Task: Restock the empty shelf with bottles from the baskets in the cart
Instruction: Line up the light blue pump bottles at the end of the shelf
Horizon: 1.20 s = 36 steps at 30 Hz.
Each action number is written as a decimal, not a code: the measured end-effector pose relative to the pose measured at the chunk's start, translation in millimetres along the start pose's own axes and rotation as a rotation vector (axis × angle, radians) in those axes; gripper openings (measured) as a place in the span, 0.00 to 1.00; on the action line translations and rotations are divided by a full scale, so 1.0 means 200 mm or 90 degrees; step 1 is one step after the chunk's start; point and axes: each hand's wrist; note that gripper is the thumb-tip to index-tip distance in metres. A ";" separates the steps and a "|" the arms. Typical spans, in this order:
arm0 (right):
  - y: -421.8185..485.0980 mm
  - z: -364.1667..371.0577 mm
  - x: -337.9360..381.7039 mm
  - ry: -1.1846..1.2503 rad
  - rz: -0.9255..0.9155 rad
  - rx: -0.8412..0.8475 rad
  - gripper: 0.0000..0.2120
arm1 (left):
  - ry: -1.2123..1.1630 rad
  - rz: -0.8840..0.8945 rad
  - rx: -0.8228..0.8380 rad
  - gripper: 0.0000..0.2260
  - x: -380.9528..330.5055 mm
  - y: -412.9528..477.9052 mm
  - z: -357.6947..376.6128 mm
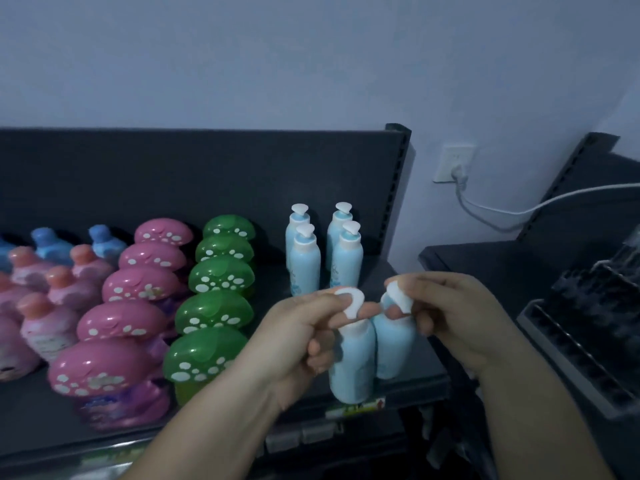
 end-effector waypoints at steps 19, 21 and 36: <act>0.23 -0.02 -0.28 -0.090 -0.114 -0.002 0.08 | 0.387 0.295 -0.358 0.16 0.26 0.23 -0.08; 0.21 -0.05 -0.34 -0.098 -0.146 -0.001 0.12 | 0.521 0.334 -0.384 0.20 0.34 0.21 -0.08; 0.36 -0.06 -0.62 -0.267 -0.218 -0.001 0.35 | 0.531 0.305 -0.386 0.31 0.44 0.41 -0.18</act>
Point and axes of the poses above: each hand's wrist, its own y-axis towards the middle knuckle, its own z-axis out of the palm, x = y × z, and after that the axes turned 7 degrees about y, right-handed
